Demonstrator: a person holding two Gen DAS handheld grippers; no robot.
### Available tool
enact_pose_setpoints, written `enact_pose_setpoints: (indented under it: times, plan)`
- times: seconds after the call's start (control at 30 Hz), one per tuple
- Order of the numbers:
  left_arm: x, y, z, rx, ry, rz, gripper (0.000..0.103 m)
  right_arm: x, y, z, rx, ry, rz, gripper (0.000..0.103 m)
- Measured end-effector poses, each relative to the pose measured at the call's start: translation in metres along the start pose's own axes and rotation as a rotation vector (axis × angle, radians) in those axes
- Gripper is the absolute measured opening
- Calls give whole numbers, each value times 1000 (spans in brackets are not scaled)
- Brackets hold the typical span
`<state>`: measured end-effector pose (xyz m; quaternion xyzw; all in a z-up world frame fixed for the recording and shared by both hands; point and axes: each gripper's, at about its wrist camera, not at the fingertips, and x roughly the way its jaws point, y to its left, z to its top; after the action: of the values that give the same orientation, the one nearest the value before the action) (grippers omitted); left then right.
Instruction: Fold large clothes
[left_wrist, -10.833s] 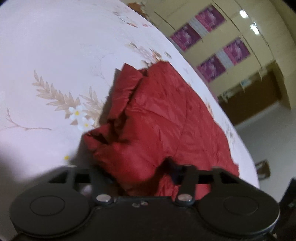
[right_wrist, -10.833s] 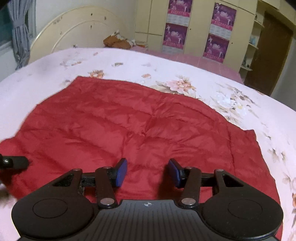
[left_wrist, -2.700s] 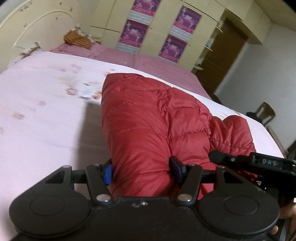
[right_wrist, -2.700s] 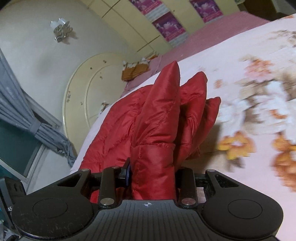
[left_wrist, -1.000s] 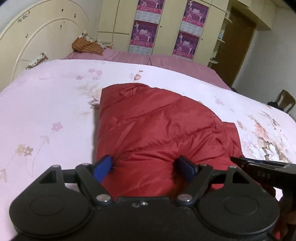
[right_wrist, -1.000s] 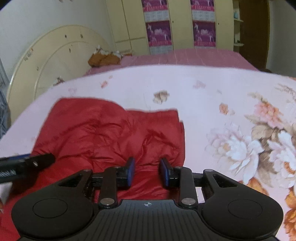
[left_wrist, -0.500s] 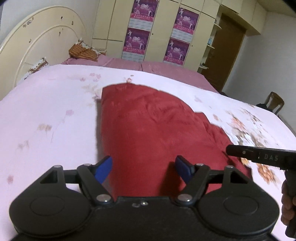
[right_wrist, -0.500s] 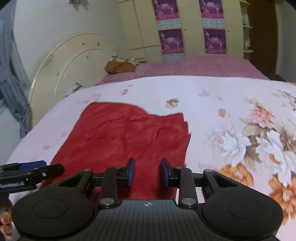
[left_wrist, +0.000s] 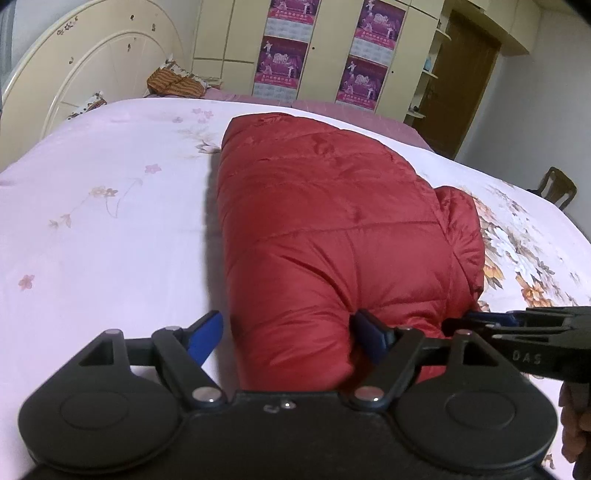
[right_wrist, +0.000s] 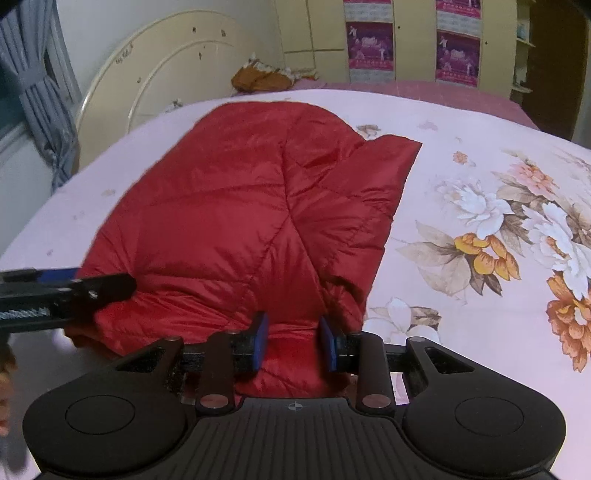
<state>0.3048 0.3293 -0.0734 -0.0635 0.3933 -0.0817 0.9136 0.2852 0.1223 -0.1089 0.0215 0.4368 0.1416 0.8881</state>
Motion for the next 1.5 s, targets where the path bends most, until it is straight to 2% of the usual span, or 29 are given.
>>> enact_pose_setpoints:
  times: [0.2, 0.3, 0.43, 0.5, 0.57, 0.6, 0.63, 0.73, 0.8, 0.9, 1.1, 1.2, 1.27, 1.3, 1.37, 1.5]
  plan:
    - [-2, -8, 3, -19, 8, 33, 80, 6, 11, -4, -62, 12, -49, 30]
    - [-5, -14, 4, -14, 6, 63, 83, 8, 10, -1, -86, 32, -44, 30]
    - [-13, -23, 6, -29, 15, 111, 100, 5, 2, 5, -41, 49, -3, 32]
    - [-21, -33, 6, -34, 13, 136, 102, -4, -3, 8, -7, 43, 23, 33]
    - [-33, -43, 4, -30, 0, 141, 103, -18, -11, 9, 29, 18, 22, 56]
    - [-39, -48, 3, -31, -5, 143, 103, -27, -12, 8, 38, -4, 11, 81]
    - [-46, -54, 2, -32, -10, 151, 103, -38, -13, 6, 39, -37, -3, 89]
    - [-69, -74, -3, -31, -14, 189, 103, -71, -13, -7, 10, -85, -19, 88]
    - [-88, -88, -9, -29, -21, 184, 103, -94, -14, -16, 3, -107, -21, 89]
    - [-124, -111, -23, -4, -71, 160, 103, -133, -16, -37, -12, -149, -6, 89]
    - [-186, -151, -55, 24, -137, 187, 103, -209, -10, -72, -38, -227, -5, 89]
    - [-217, -162, -70, 29, -179, 141, 103, -246, -7, -87, -34, -275, -10, 89]
    - [-239, -164, -81, -5, -212, 99, 103, -267, -5, -96, -32, -301, -17, 89]
    - [-245, -165, -84, -18, -215, 103, 103, -277, -2, -100, -36, -315, -19, 90]
    - [-258, -168, -90, -20, -220, 141, 103, -293, 4, -108, -41, -337, -30, 103]
    - [-283, -174, -101, -13, -263, 223, 103, -319, 16, -123, -65, -394, -49, 103]
